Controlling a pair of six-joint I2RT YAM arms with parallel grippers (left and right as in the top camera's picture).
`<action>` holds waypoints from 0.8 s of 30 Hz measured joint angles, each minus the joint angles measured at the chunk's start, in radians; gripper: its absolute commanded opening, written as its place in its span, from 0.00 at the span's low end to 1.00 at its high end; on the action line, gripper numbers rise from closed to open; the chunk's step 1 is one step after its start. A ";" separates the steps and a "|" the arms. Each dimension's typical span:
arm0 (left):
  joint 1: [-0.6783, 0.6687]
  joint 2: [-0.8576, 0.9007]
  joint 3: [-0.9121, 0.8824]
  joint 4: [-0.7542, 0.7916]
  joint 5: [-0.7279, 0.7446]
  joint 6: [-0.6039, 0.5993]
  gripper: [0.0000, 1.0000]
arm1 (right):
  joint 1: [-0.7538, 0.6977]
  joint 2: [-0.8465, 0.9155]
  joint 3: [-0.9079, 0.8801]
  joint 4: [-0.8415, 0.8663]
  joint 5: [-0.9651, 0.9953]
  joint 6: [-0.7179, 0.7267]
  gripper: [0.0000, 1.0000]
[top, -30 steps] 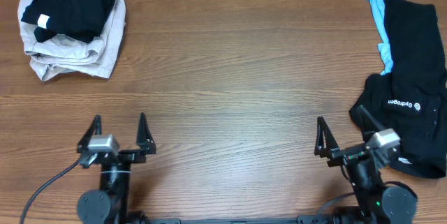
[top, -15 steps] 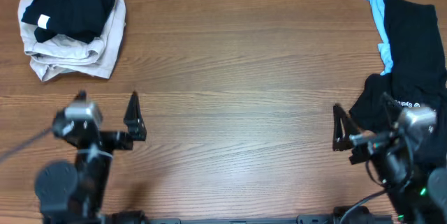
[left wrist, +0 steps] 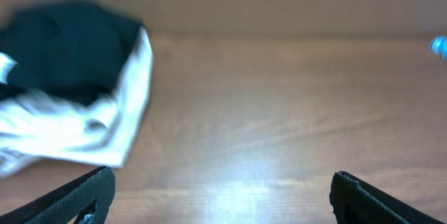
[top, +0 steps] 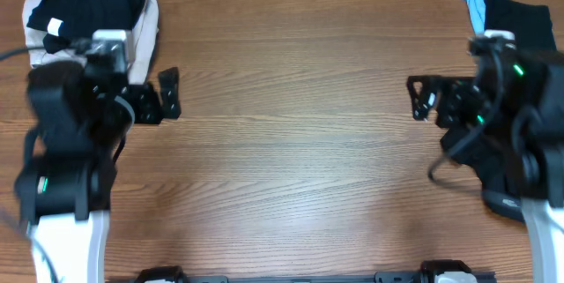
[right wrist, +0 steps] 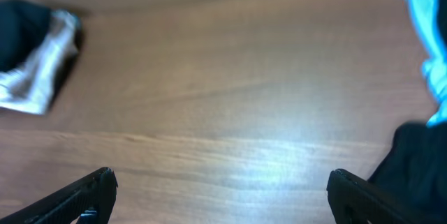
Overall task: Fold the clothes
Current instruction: 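Reach the right gripper to the black t-shirt and grasp it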
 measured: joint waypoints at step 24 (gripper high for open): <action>0.000 0.288 0.000 0.065 0.169 0.056 0.94 | -0.334 0.606 -0.184 0.263 0.236 0.295 0.94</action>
